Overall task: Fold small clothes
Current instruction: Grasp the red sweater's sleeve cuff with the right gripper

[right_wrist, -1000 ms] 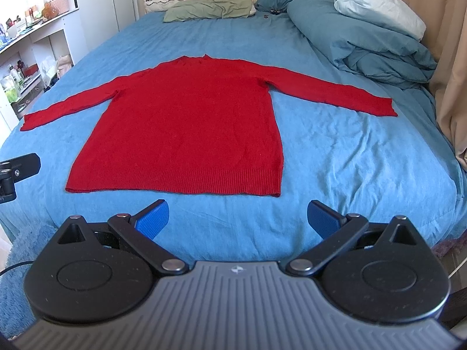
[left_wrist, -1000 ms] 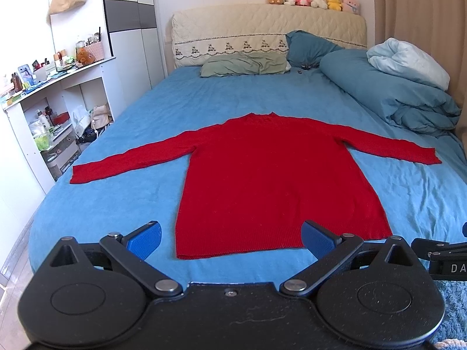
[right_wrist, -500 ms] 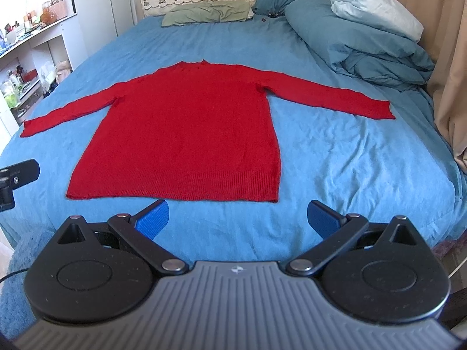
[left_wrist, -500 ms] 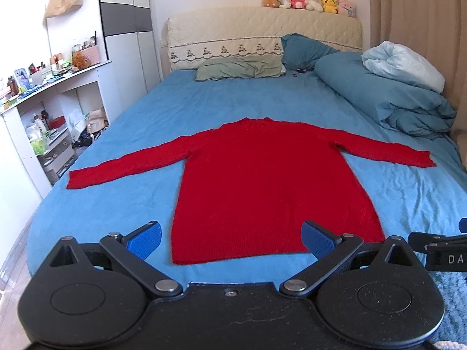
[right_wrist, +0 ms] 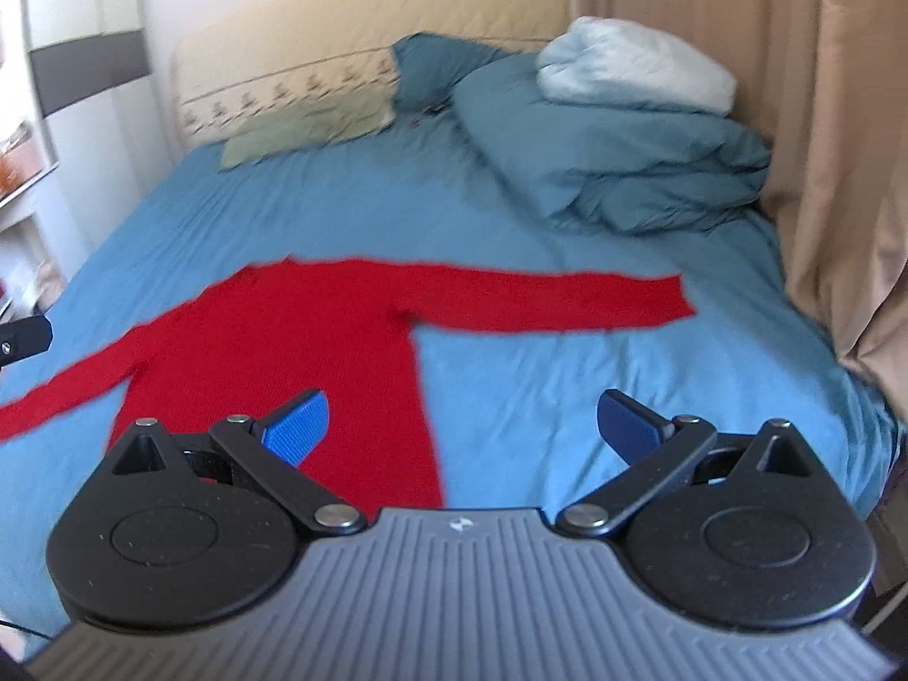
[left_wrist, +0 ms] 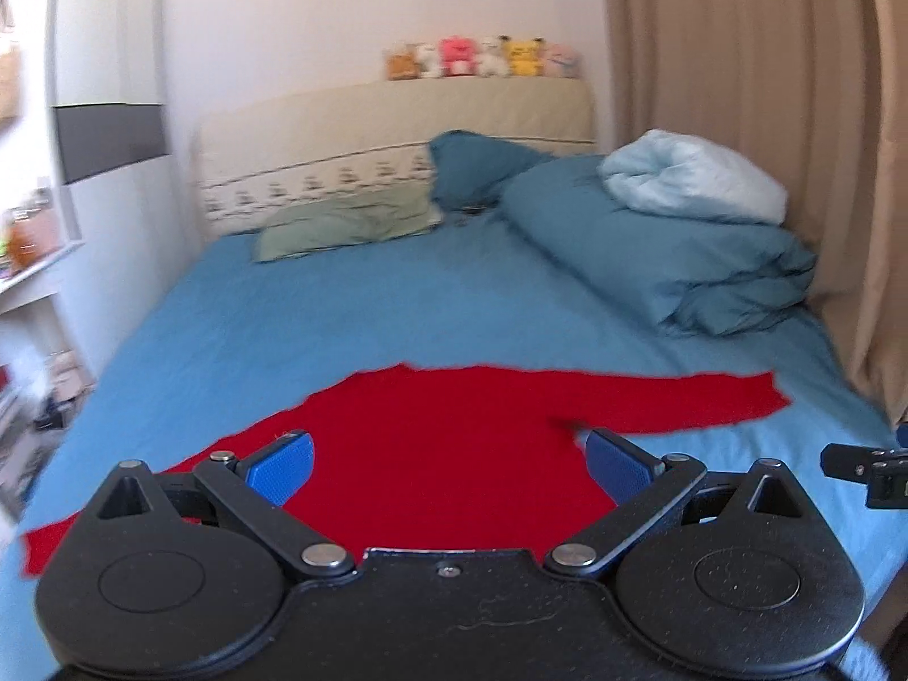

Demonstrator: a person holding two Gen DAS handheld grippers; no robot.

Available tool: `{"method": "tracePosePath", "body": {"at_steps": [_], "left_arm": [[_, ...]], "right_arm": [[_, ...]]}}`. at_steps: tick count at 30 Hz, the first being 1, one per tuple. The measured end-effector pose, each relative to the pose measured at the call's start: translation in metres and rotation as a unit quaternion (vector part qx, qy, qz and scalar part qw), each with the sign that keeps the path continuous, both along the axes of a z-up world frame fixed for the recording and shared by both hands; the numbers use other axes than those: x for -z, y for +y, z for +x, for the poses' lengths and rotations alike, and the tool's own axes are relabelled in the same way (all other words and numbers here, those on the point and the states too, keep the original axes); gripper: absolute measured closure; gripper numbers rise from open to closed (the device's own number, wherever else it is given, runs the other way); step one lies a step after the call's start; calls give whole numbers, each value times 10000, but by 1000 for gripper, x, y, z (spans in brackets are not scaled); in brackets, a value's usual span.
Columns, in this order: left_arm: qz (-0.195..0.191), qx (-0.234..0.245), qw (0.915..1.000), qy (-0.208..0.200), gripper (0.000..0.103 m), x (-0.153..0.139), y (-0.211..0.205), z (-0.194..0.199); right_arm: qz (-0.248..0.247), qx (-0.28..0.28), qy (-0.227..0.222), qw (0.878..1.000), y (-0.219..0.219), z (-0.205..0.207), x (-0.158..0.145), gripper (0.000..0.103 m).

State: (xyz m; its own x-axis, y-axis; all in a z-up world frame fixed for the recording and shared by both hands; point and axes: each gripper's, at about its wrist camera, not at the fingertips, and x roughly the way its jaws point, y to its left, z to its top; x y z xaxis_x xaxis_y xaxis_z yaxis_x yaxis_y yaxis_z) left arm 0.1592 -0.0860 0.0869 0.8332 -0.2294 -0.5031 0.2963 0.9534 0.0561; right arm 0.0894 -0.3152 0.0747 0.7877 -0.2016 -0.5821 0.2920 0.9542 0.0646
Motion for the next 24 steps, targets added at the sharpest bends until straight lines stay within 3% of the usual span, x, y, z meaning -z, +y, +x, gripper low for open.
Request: {"method": "tracePosePath", "body": {"at_steps": [4,8,16,20,24], "left_arm": [[-191,322,9990,248,0,10,-37,70],[85,569,9974,423,0,35,-84,132],[321,785,9873,1345,0,118,-148,235],[587,649,9848,1498,0,167,-165,268],[593,465,9829,1678,0,207,-168,299]], "right_arm": [[53,326,-80,9994,-49,50,6,0],[199,684,72,9974,-102,104,32,0],[246,1220,362,9916,-176,168,132,0],[662,1441,457,9863,-204,186,182,0],[1102,1648,343,9795,-225,199,218,0]]}}
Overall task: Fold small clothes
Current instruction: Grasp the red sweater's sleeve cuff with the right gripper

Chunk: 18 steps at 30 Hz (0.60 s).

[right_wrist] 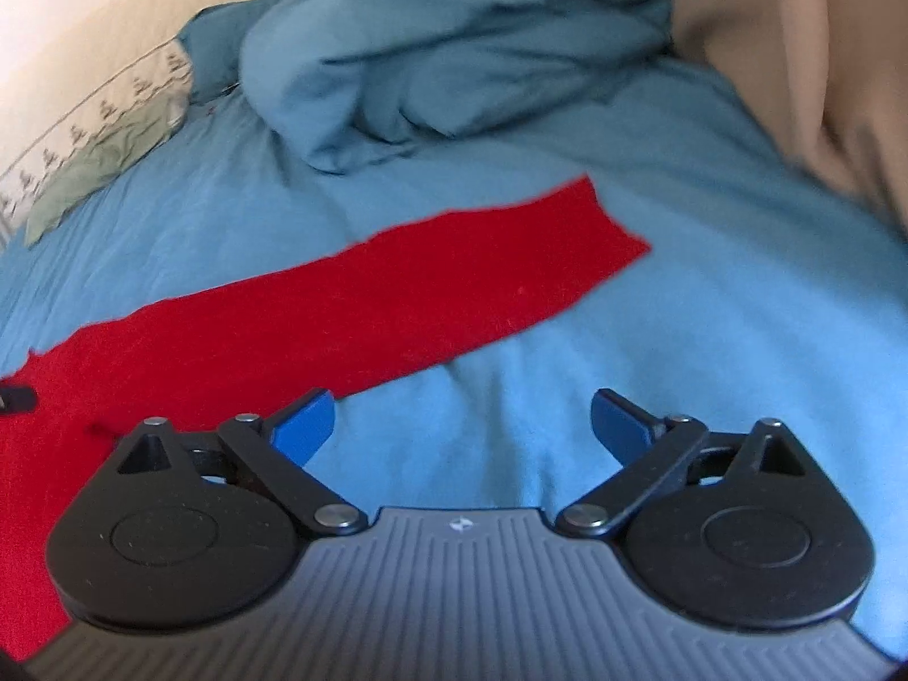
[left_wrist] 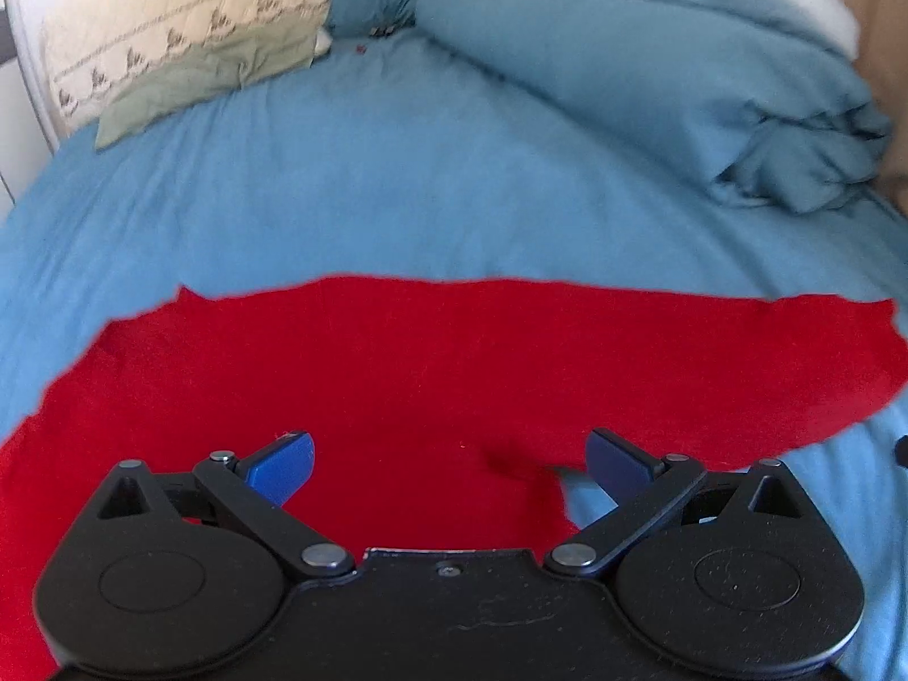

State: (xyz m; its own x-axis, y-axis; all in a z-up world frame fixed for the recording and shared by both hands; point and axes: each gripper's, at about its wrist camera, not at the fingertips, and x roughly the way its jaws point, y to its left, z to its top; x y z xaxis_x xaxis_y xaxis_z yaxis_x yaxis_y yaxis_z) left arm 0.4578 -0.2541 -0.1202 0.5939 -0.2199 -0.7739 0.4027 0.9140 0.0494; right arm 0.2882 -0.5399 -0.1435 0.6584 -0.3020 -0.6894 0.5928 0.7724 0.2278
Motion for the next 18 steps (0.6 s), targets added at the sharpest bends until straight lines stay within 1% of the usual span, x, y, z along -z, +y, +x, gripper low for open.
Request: {"method": "tracePosePath", "body": {"at_steps": [1,3,4,7,9,10,11,12,14,15,18], "left_arm": [[-39,-48,10000,38,0,8,0,6],[-137,-117,9998,114,0,22,0,18],[-172,-133,9997,131,0,25,0,22],[-138,-185,9997,115,0,36,-5,37],[-92,-206,9997,132,0,43,-10,46],[-51,-216,9996,165,0,46,-13,49],[-18,-220,9996,202,0,50,-15,52],[10,-219,9995,232,0,54,-16,55],[70,-221,9994,255,0,59,-20,58],[90,-216,9995,234,0,60,-20,58],[149,-189,9994,249,0,63,-22,59]], "right_arm": [[70,56,-74,9999,-5,3,7,0],[143,243,-206,9994,-16,9,18,8],[200,330,-271,9989,-23,11,23,10],[355,602,-461,9965,-42,18,30,19],[415,757,-567,9946,-53,24,35,31],[426,800,-603,9941,-58,30,37,35],[383,846,-612,9938,-61,32,38,46],[348,894,-578,9937,-63,35,40,60],[359,1027,-541,9926,-68,38,43,73],[396,1053,-566,9920,-69,39,44,77],[275,1011,-471,9934,-68,46,42,82]]}}
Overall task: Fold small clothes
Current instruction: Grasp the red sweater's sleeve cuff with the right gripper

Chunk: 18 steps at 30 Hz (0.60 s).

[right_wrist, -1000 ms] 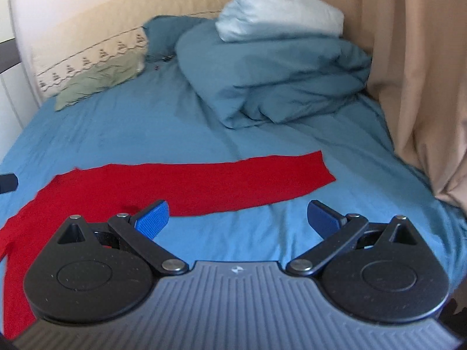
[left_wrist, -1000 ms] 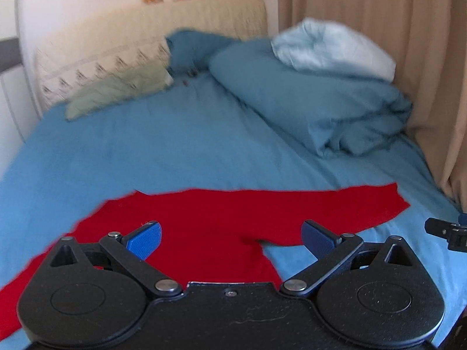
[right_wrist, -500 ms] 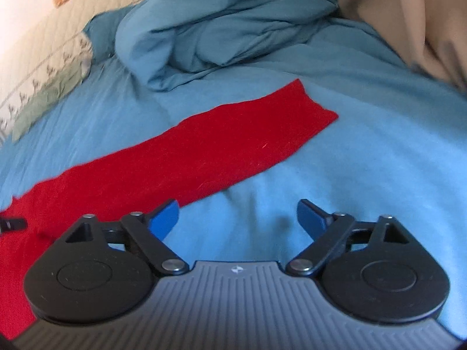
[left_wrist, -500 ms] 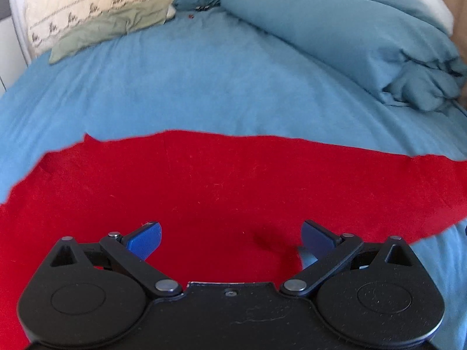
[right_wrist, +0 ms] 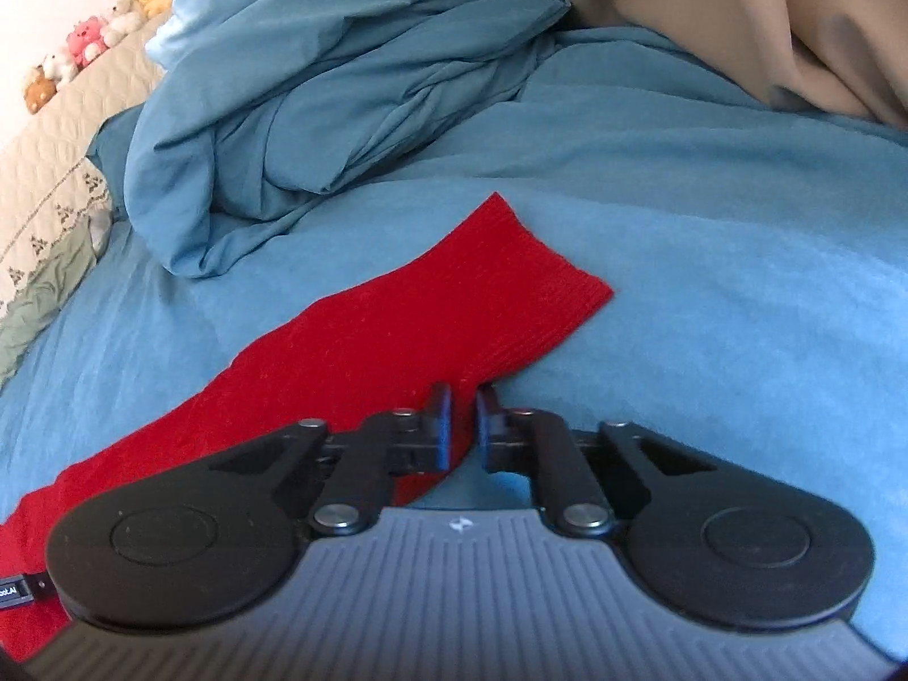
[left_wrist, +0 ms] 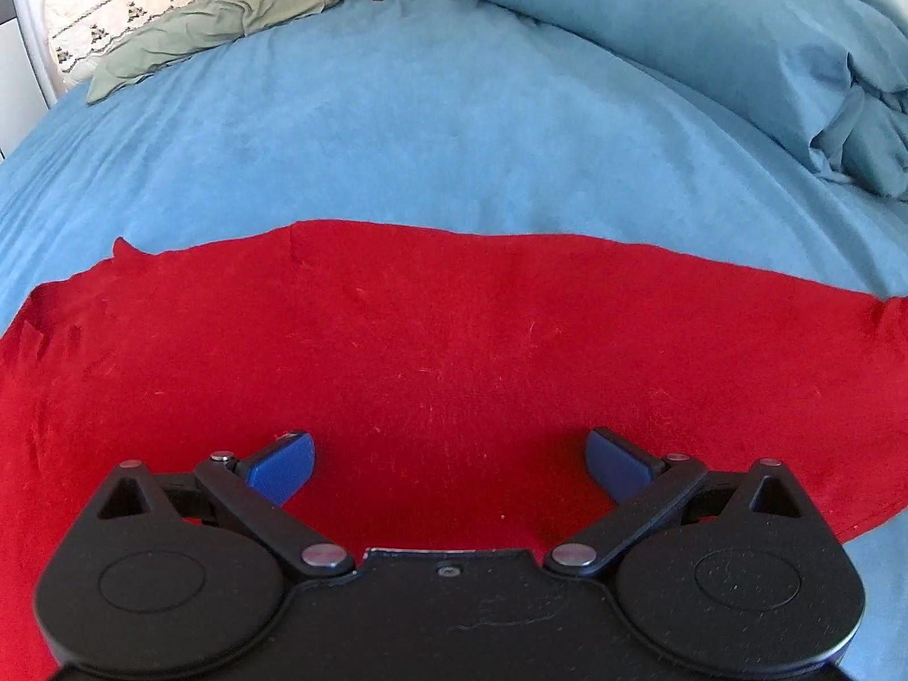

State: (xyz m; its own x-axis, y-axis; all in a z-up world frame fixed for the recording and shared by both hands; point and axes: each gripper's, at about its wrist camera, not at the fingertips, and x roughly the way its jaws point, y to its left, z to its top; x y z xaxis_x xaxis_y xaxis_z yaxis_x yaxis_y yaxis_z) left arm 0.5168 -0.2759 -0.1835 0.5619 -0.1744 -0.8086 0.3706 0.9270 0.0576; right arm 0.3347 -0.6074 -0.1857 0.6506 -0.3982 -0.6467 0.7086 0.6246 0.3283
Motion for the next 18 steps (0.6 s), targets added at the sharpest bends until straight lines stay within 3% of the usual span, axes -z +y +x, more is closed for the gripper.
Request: {"method": "tracePosePath", "body": {"at_steps": [6,11,14,18], "left_arm": [[-155,107,9998,83,0,-10,11,3],[-334,29,9988,-354,0,-42,58,-7],[-539,36,9970,-560,0,-62,103,-13],[-500,-292,9950,-813,0,-80,173,-20]], "right_arm": [[-165,-253,-75,9995,16,12,-30,82],[-359,-972,-551,9931,59,49,-91,83],[-478,-1663,-963,9802,111,86,-129,83],[-370,-2847,-1508,9460,209,138,-155,83]]}}
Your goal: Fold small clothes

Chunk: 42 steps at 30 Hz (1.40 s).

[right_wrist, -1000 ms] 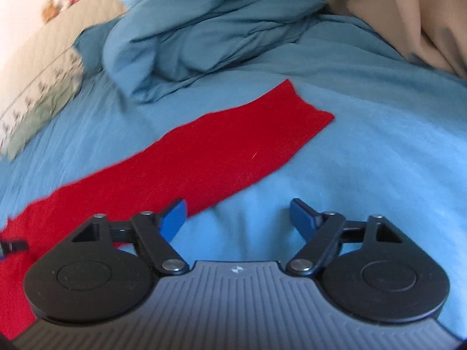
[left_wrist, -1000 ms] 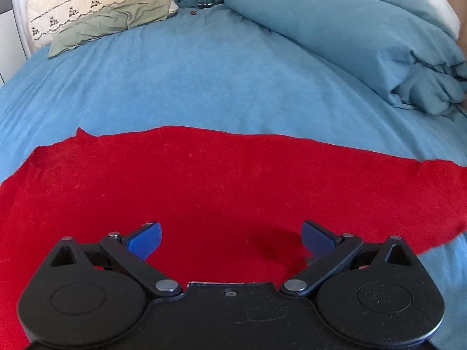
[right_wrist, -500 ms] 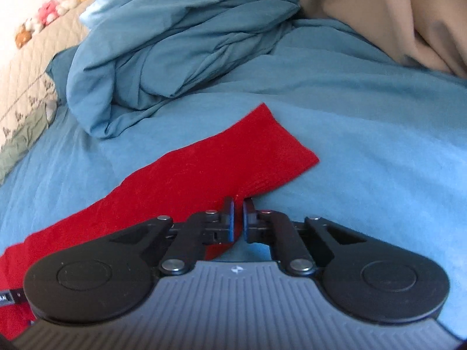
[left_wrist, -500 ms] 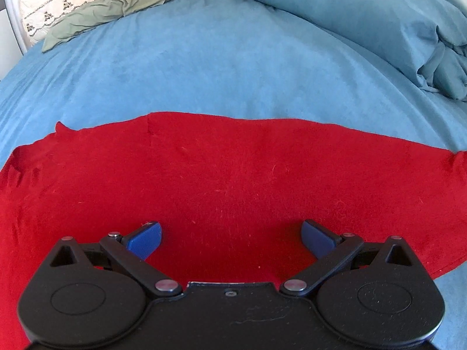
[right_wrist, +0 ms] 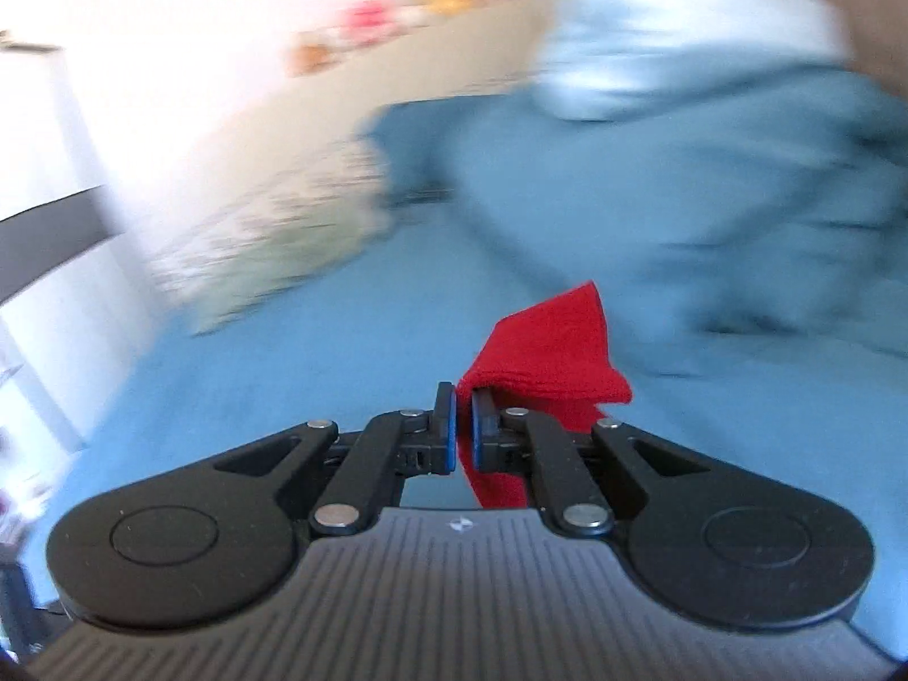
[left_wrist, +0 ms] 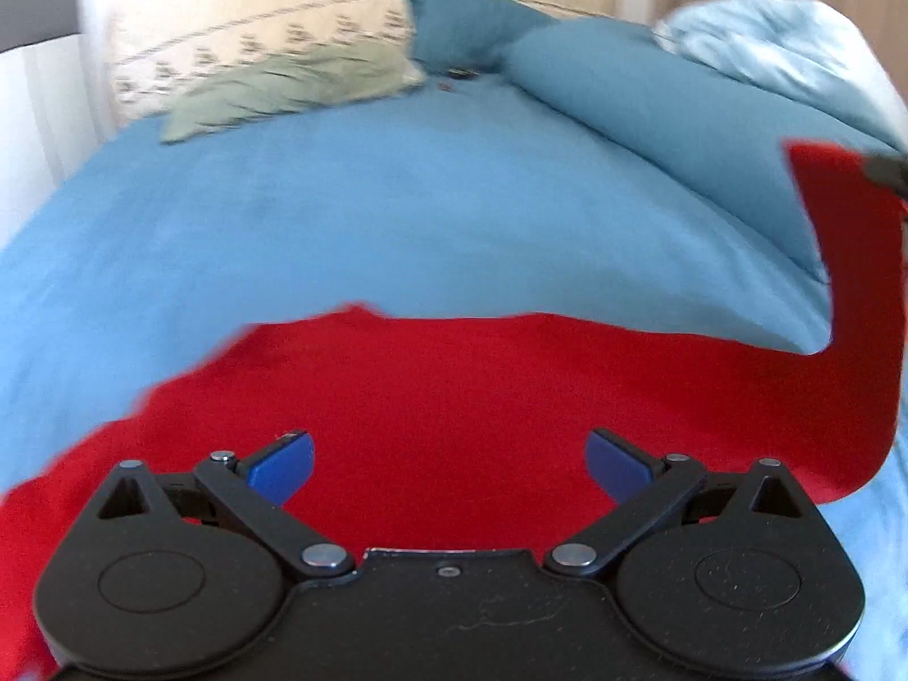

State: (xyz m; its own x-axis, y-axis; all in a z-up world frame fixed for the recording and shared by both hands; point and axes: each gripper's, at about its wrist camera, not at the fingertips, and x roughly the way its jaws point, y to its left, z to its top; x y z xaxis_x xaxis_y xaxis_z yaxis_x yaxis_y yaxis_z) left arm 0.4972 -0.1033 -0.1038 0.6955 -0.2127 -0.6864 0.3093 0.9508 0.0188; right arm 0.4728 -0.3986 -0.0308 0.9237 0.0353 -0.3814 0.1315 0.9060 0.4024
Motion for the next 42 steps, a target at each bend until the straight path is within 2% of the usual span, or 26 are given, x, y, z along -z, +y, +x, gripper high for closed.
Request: {"method": "tracePosePath", "body": {"at_steps": [3,6,8,12,16,17,18,19,20,22,27,30,33,36,37,39,41,42], "left_arm": [[112,-346,9991,-216,0,-2,54,-8],[291,-574,9972,-368,0,7,97,-19],[328,-689,9966,-298,0,18,118,-27],[145,-836,9964,-61,0,39,145,-41],[-55,-853,9963,43,0,45,150,-42],[-117,-839,9964,64,0,43,149,-41],[-212,-803,9965,82,0,42,148,-41],[-314,-752,9966,104,0,40,147,-40],[-435,-668,9967,129,0,40,144,-41],[-593,-515,9967,196,0,39,135,-39],[-1171,-406,9904,609,1,56,110,-23],[-1547,-598,9826,839,11,68,102,-14],[-1367,-759,9854,668,16,69,88,-10],[-1153,-839,9882,561,29,69,78,-4],[-1103,-896,9884,541,36,69,76,-1],[-983,-1028,9886,495,59,71,77,4],[-847,-1110,9893,415,98,70,75,9],[-822,-1110,9897,366,99,69,74,11]], "right_arm": [[126,-1005,-101,9948,81,34,14,83],[61,-1711,254,9849,158,57,54,83],[-38,-2018,614,9775,196,62,92,83],[-203,-2241,1063,9685,238,55,146,83],[-362,-2389,1026,9649,243,38,159,77],[-389,-2476,1001,9629,236,35,156,66],[-424,-2532,957,9617,231,31,152,45],[-498,-2533,864,9622,229,26,145,37],[-607,-2488,717,9640,219,17,136,31],[-843,-2360,595,9663,201,5,122,26],[-1834,-1543,648,9687,153,-30,98,6],[-1939,-1321,844,9684,125,-56,106,4],[-1885,-1204,1131,9681,100,-77,126,4],[-1734,-993,1431,9693,79,-87,149,5],[-1657,-927,1473,9707,76,-85,153,5],[-1507,-826,1488,9738,71,-81,158,5],[-1458,-778,1440,9757,69,-77,160,4],[-1509,-775,1432,9751,68,-76,161,4]]}}
